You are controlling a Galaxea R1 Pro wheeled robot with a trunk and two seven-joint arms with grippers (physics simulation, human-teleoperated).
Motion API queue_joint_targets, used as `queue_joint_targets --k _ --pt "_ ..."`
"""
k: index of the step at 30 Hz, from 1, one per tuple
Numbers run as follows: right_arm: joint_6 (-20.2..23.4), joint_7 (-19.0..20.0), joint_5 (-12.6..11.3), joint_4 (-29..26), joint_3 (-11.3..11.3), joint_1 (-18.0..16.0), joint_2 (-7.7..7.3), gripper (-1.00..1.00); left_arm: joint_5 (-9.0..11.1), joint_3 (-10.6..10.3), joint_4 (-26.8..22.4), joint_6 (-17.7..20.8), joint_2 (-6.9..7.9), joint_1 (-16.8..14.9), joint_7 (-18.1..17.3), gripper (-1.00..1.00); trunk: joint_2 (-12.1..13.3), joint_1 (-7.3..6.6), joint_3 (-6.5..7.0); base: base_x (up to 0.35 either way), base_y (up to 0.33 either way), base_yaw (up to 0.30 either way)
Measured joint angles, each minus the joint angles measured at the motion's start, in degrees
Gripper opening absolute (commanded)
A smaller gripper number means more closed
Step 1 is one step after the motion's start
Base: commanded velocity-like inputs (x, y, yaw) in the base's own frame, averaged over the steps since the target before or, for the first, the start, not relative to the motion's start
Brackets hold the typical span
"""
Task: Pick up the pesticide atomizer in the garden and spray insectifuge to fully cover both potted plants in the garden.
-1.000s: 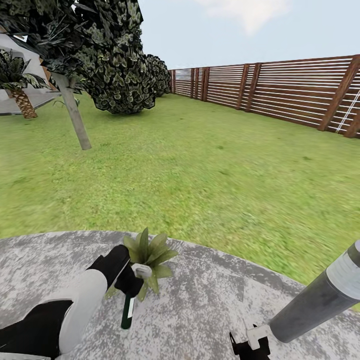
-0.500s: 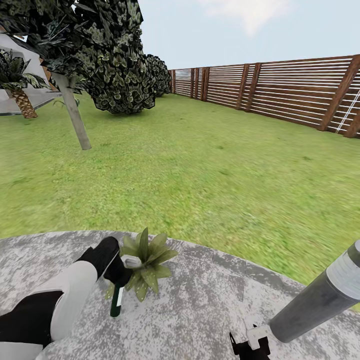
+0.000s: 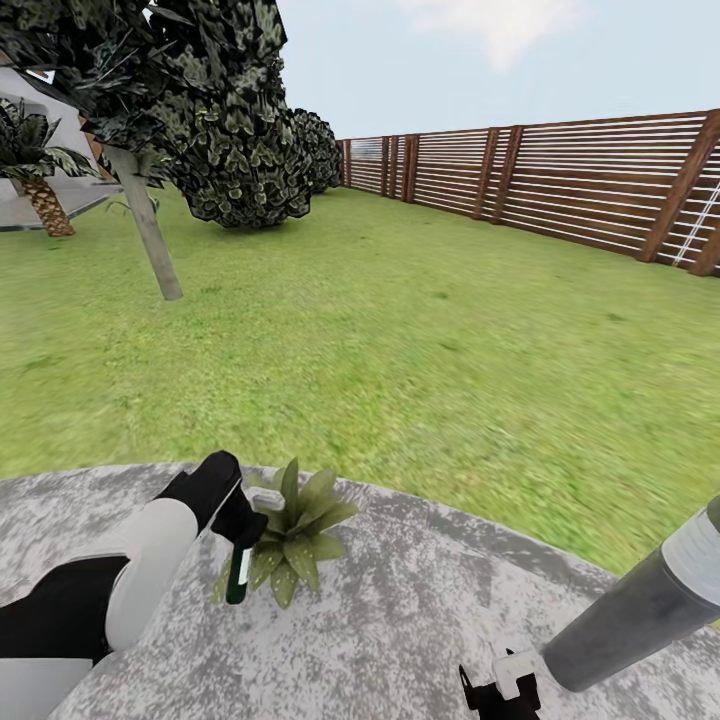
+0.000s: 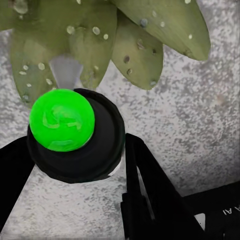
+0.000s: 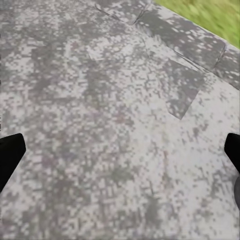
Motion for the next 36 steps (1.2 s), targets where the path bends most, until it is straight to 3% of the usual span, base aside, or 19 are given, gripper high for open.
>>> queue_joint_targets --k 16,21,24,33,36 --pt "-0.01 -0.02 -0.02 0.0 -0.01 0.0 -0.03 1.0 -0.01 0.02 0.09 0.15 -0.71 -1.61 -0.04 -1.0 0.0 0.0 0.0 0.139 0.025 0.0" --pt "-0.01 -0.02 -0.05 0.0 -0.01 0.0 -0.08 1.0 0.02 0.03 0.53 0.45 -2.81 -1.88 -0.15 -1.0 0.0 0.01 0.0 0.103 0.0 0.0" --pt "-0.01 -0.02 -0.07 0.0 -0.01 0.0 -0.09 1.0 -0.19 -0.09 3.58 0.42 -3.94 -1.88 -0.16 -1.0 0.0 0.02 0.0 0.028 0.0 0.0" --pt "-0.01 -0.03 -0.07 0.0 -0.01 0.0 -0.09 1.0 -0.57 -0.55 5.2 0.27 -1.43 -1.91 -1.74 -1.0 0.0 0.02 0.0 0.002 0.0 0.0" --pt "-0.01 -0.03 -0.06 0.0 -0.01 0.0 -0.09 1.0 -1.03 -3.47 5.16 0.34 -0.52 -1.96 -5.73 -1.0 0.0 0.02 0.0 0.0 0.0 0.0"
